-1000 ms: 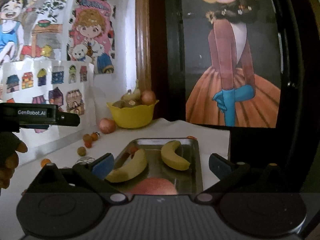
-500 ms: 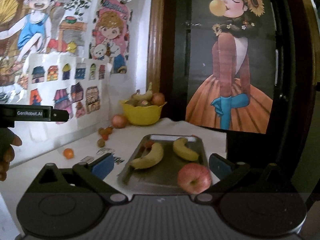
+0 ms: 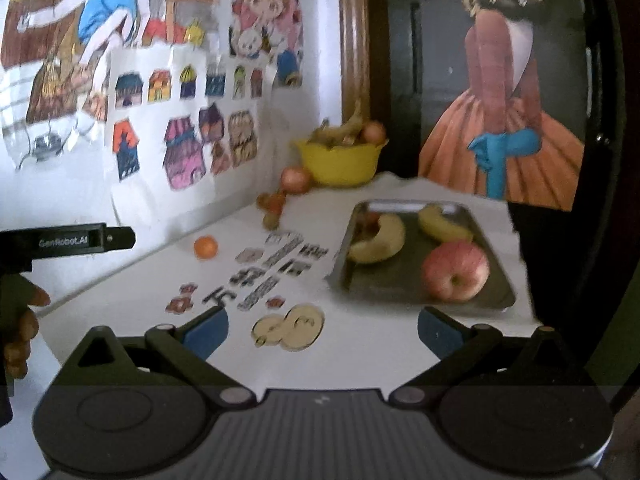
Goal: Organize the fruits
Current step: 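Lift both open tools away from the tray, then close the right tool on a brown kiwi while the left tool grasps the orange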
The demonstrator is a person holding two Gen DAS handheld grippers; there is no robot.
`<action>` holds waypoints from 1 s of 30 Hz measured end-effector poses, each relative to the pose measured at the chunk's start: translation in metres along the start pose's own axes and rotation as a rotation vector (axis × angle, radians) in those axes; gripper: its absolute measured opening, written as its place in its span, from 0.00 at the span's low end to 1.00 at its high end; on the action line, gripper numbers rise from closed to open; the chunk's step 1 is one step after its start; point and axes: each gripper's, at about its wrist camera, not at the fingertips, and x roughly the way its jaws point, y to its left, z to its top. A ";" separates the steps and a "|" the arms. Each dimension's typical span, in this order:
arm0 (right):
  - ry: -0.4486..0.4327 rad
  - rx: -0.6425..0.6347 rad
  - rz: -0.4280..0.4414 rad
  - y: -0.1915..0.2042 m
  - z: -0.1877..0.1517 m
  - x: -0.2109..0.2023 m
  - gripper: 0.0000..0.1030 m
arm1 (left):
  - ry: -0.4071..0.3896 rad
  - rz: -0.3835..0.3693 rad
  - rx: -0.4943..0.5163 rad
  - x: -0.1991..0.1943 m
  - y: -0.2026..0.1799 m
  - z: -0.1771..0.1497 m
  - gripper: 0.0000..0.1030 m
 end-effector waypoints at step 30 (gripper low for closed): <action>0.092 -0.144 0.001 0.027 0.021 0.069 1.00 | 0.019 -0.018 0.051 0.042 -0.004 0.003 0.99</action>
